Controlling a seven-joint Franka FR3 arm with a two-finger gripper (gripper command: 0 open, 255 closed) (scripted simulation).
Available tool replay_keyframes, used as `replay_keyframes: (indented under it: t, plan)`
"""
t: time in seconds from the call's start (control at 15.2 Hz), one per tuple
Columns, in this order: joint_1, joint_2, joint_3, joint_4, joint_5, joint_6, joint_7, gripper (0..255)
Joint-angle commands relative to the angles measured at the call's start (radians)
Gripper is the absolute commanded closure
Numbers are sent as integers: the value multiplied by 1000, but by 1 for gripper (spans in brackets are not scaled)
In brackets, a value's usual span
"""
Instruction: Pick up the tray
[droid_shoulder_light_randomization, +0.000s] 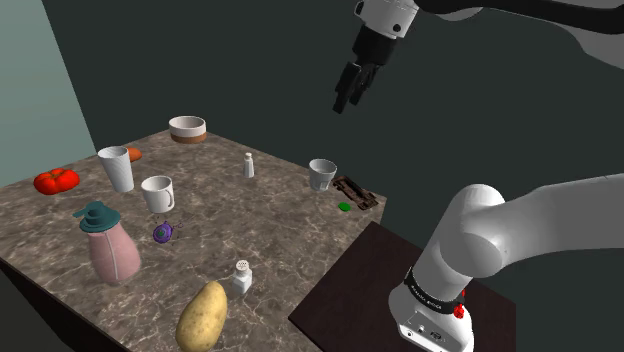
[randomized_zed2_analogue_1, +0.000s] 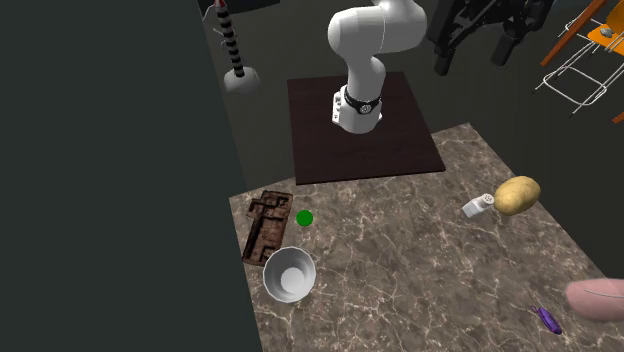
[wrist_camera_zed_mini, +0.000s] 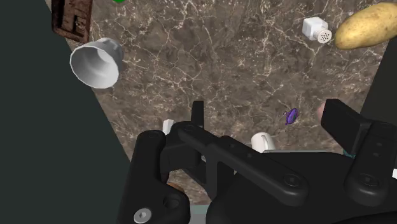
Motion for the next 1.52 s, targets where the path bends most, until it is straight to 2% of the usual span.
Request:
replay_keyframes:
  t: [0.0, 0.79, 1.45]
  plan:
    - [0, 0, 0, 0, 0, 0, 0, 0]
    - [-123, 269, 60, -128, -166, 269, 136, 0]
    - [-251, 571, 87, -129, -380, 446, 323, 0]
